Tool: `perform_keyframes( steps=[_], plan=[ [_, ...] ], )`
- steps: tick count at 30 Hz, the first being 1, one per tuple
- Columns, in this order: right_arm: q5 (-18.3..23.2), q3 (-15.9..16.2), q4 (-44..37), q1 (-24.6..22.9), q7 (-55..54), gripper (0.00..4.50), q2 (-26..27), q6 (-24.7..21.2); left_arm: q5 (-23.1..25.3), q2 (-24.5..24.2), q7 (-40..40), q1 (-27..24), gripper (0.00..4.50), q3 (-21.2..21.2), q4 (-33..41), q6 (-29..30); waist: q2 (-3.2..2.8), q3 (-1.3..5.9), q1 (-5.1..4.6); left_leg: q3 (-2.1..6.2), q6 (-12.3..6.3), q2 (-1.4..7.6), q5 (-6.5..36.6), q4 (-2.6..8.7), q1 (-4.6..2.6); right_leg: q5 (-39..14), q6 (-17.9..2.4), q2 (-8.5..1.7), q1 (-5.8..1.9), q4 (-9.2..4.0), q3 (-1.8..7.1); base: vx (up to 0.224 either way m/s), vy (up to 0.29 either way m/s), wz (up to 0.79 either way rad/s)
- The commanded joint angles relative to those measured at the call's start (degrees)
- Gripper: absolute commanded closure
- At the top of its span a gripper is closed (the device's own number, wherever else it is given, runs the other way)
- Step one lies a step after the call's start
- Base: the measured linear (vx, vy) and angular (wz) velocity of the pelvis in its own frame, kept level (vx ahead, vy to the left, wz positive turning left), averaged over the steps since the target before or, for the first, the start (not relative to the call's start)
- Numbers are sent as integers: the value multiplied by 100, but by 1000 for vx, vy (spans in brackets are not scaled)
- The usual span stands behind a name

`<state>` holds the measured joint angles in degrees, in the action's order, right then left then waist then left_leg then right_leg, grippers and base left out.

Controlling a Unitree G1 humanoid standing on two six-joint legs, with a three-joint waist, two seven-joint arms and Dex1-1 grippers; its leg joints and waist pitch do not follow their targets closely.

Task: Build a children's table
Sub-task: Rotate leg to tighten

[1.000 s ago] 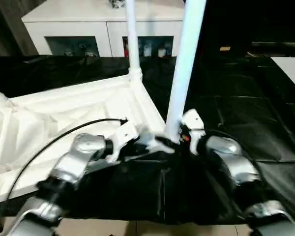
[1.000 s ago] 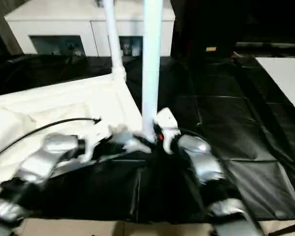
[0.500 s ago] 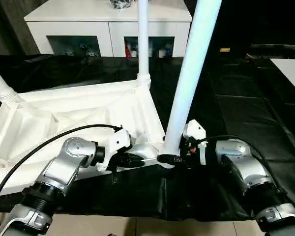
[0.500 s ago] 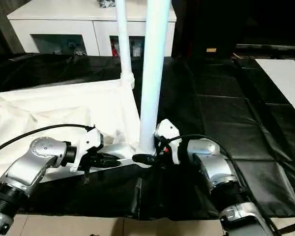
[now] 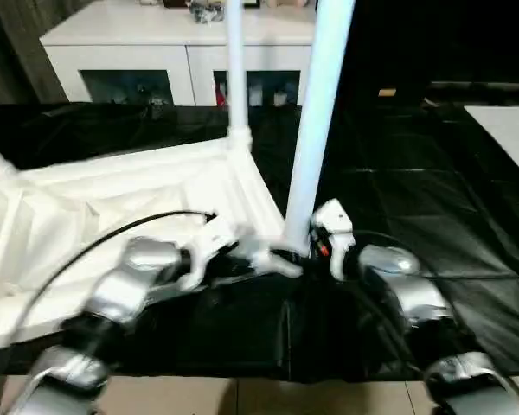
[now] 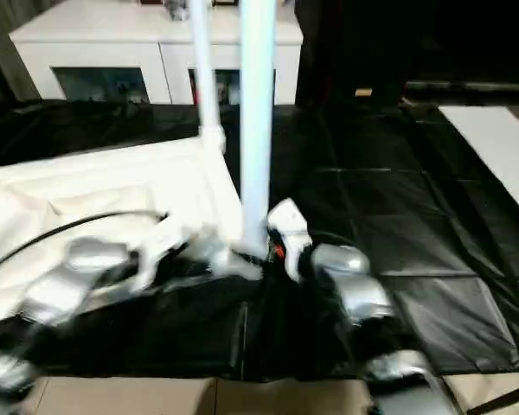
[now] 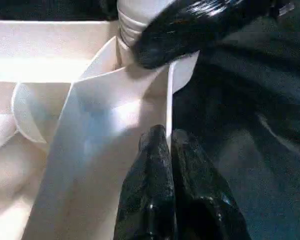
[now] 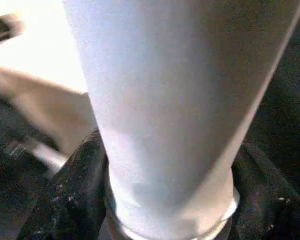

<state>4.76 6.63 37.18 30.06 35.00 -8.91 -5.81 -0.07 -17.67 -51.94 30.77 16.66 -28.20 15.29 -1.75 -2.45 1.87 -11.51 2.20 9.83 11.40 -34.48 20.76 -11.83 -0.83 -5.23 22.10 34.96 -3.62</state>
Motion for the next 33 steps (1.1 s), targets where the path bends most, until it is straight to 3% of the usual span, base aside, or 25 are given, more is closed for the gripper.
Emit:
perform_keyframes(
  steps=[1,3,4,5,6,7,10,15,16,17,19,21,22,24,27,29,33],
  plan=[
    [-238,-158,339,93,-1165,177,250,-329,134,406,1051,199,450,-140,-637,518,-13,243,-24,208,255,339,1957,545,-121,-1967,-1074,-356,-104,-523,291,0,0,0],
    [-315,-231,464,130,-1733,178,405,-411,83,659,1470,366,450,-287,-861,643,12,254,-13,219,260,317,2032,539,-140,-2046,-1043,-363,-109,-541,284,0,0,0],
    [-316,-272,563,177,-2023,178,503,-424,93,773,1691,461,450,-338,-1000,633,-21,245,-14,212,231,311,2026,537,-132,-2017,-1027,-370,-92,-562,297,0,0,0],
    [-298,-315,674,235,-2272,178,606,-435,119,876,1895,550,450,-372,-1142,604,8,260,-12,224,185,300,1975,536,-105,-1953,-1022,-368,-123,-547,293,0,0,0],
    [-309,-379,806,312,-2576,178,711,-406,170,963,2067,635,450,-391,-1304,536,-19,267,-9,226,155,294,1926,535,-95,-1907,-1023,-375,-133,-546,297,0,0,0],
    [-317,-414,880,357,-2726,178,769,-378,202,1003,2147,675,450,-394,-1391,486,-25,276,1,213,124,295,1869,527,-115,-1825,-1028,-374,-114,-557,303,0,0,0],
    [-371,-496,1223,587,-3243,178,960,-225,307,1145,2360,779,450,-381,-1621,321,-15,287,1,204,31,286,1709,523,-88,-1665,-1050,-372,-127,-552,302,0,0,0],
    [-311,-649,1525,838,-3429,178,1197,149,331,1200,2336,800,450,-330,-1657,136,-51,287,1,210,-27,300,1730,540,-70,-1593,-1015,-367,-141,-544,287,0,0,0],
    [-217,-641,1502,845,-3072,178,1230,347,349,1118,2161,755,450,-239,-1586,-117,-81,289,4,215,-26,297,1743,541,-68,-1560,-1025,-368,-146,-535,284,0,0,0],
    [-163,-597,1419,810,-2756,178,1222,436,343,1069,2085,715,450,-218,-1505,-129,-60,307,-1,222,-74,306,1742,542,-41,-1431,-1044,-376,-183,-518,279,0,0,0],
    [-103,-542,1313,765,-2396,122,1203,611,338,989,1904,671,450,-159,-1435,-262,-62,315,7,207,-180,312,1536,522,-22,-1173,-1131,-382,-183,-496,284,0,0,0],
    [30,-555,1173,726,-2049,102,1129,706,281,863,1584,549,450,-147,-1217,-294,-43,320,26,203,-277,313,1388,506,7,-1028,-1189,-396,-209,-470,279,0,0,0],
    [100,-503,1031,682,-1628,102,1017,699,277,712,1378,455,450,-138,-1076,-378,-65,318,-8,225,-370,309,1263,513,75,-1033,-1185,-400,-247,-463,251,0,0,0],
    [182,-390,816,585,-1080,73,875,584,209,569,1165,352,450,-186,-965,-445,-65,318,-7,206,-422,323,1224,495,39,-1038,-1208,-400,-222,-477,252,0,0,0],
    [111,-137,521,414,-428,55,587,527,-4,319,556,131,450,-194,-695,-697,-52,364,14,202,-536,325,788,443,61,-359,-1359,-385,-260,-381,253,0,0,0],
    [141,2,241,270,172,55,298,486,-227,8,-154,-163,450,-112,-265,-790,-74,379,14,185,-726,331,544,406,63,190,-1543,-368,-244,-307,238,0,0,0],
    [149,133,-19,122,965,55,-88,542,-357,-376,-737,-460,450,-9,107,-803,-123,356,68,151,-706,365,683,412,17,52,-1624,-331,-195,-306,233,0,0,0]
  ],
)
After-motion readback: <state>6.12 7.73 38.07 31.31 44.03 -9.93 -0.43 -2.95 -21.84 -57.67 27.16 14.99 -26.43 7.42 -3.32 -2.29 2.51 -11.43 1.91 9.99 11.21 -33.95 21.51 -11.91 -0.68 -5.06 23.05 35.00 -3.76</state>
